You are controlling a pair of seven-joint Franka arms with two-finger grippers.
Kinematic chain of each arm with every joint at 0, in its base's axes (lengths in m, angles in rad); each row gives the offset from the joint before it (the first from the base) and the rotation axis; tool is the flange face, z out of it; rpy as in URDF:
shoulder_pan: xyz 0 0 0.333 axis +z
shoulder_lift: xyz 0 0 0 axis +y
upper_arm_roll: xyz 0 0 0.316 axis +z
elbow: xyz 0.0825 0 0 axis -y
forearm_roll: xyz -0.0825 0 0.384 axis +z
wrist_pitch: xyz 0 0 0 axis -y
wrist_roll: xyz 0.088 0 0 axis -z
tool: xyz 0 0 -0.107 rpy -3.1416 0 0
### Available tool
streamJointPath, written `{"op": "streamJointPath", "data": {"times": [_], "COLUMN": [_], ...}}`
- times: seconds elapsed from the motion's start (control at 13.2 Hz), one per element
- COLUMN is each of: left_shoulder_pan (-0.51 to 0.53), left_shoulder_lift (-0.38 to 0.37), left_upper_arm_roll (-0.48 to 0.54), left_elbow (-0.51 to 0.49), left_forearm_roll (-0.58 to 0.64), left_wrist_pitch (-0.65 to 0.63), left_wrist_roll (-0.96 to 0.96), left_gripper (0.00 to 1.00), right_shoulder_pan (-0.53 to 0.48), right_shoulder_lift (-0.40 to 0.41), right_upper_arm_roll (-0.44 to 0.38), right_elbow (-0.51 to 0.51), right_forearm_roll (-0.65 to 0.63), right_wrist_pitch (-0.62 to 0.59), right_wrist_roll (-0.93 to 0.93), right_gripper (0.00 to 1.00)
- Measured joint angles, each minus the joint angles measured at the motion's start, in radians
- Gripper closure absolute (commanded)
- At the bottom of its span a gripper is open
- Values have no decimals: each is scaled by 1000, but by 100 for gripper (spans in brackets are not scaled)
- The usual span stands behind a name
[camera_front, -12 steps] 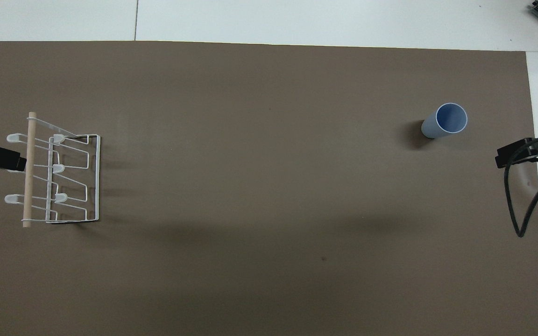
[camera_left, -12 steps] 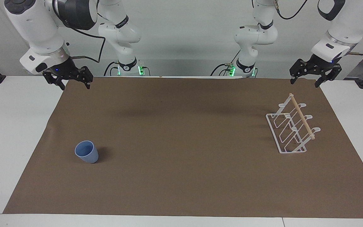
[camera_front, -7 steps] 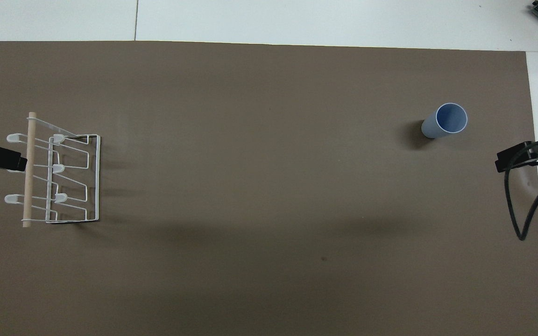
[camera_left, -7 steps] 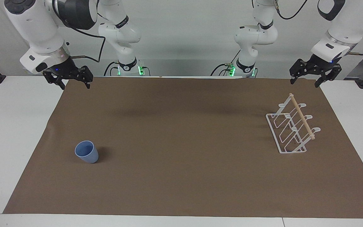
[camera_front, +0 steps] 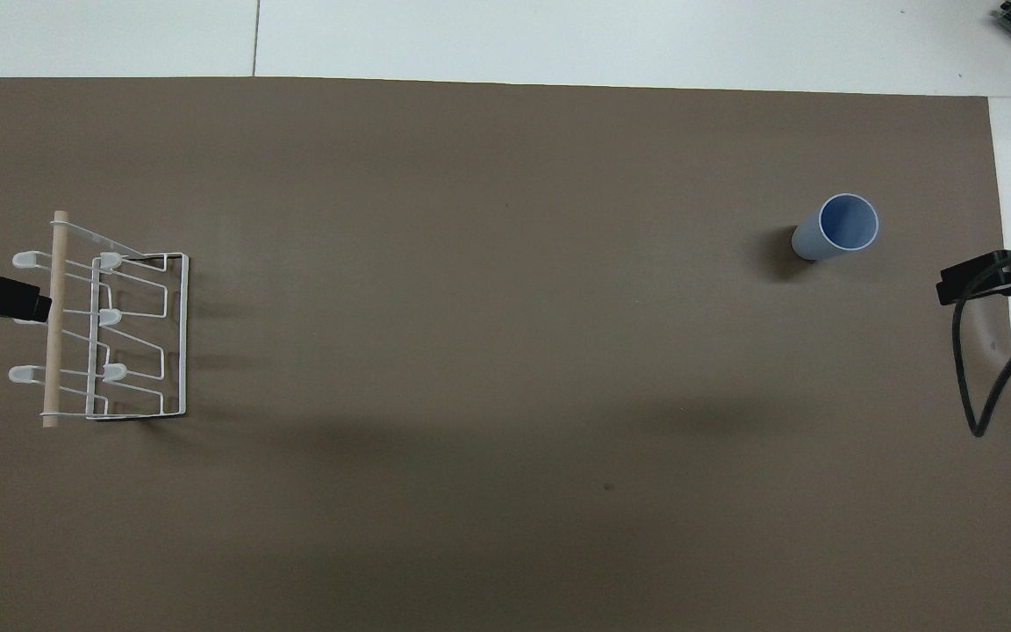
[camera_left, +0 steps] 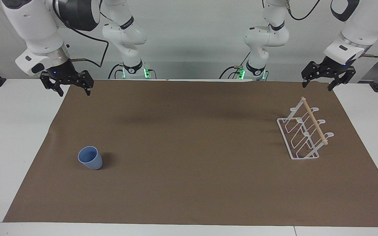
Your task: Hang cup on cup holder
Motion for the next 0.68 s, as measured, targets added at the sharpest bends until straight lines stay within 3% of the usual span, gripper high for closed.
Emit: {"op": "streamJointPath", "data": {"times": [0.23,0.68], "left_shoulder_pan": [0,-1], "left_shoulder_lift": [0,0], "left_upper_arm_roll": [-1,-3], "left_elbow": [0,0], "left_forearm_roll": [0,0], "left_wrist_pitch": [1,1], "left_wrist_roll": [0,0], "left_gripper": [0,0], "right_shoulder_pan": [2,20], "right_shoulder_lift": [0,-12], "right_upper_arm_roll": [1,10], "right_elbow": [-14,-289], "right_forearm_roll": [0,6], "right_wrist_pitch": [42,451], "right_wrist_roll": [0,0], "right_gripper": [0,0]}}
